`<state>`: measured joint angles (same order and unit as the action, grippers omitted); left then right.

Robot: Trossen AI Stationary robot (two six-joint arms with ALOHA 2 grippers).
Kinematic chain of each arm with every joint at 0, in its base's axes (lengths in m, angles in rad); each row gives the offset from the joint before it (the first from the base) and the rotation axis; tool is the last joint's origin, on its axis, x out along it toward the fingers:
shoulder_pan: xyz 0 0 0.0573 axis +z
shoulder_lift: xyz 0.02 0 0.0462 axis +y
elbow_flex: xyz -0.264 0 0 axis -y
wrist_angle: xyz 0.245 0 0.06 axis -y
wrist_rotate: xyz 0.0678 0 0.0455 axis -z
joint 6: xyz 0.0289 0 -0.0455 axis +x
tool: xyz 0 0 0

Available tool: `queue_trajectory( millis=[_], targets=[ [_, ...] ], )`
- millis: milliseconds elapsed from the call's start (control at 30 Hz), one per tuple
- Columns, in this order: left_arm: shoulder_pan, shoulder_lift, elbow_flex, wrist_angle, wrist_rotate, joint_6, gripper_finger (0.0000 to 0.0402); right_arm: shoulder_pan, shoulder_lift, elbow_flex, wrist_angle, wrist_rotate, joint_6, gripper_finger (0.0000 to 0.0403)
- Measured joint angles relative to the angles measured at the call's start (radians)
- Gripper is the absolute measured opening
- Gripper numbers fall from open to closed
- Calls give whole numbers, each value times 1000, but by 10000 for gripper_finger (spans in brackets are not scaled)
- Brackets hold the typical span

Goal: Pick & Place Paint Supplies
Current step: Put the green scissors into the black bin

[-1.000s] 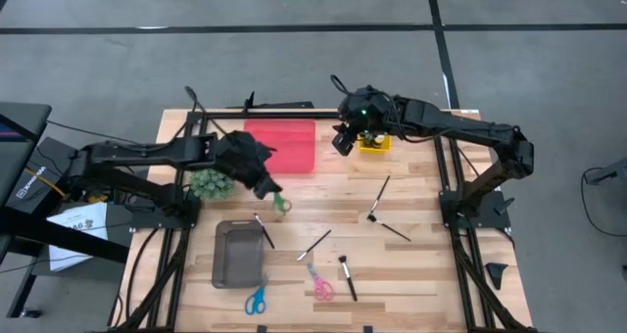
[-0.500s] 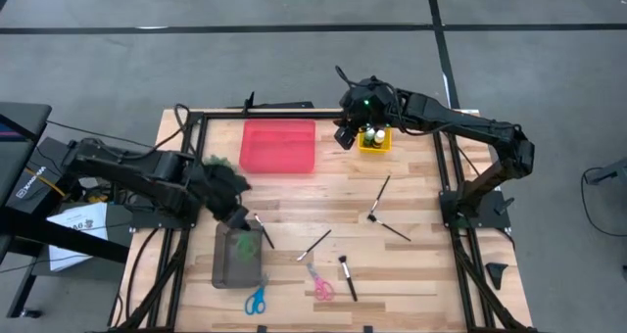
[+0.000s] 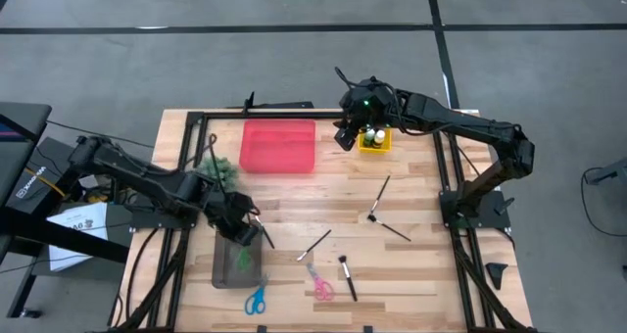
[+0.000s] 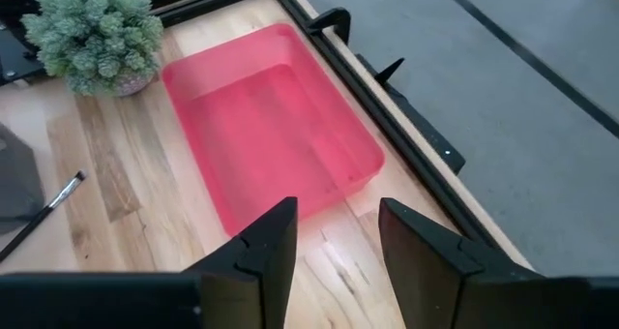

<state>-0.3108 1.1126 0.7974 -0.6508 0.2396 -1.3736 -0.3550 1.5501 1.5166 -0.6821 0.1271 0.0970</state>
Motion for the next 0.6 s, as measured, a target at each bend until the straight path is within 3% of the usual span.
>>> queue_trajectory(
  millis=[600],
  targets=[
    [-42, 17, -196, 184, -5, -82, 2, -2, 0, 0, -14, -1, -3, 143]
  ],
)
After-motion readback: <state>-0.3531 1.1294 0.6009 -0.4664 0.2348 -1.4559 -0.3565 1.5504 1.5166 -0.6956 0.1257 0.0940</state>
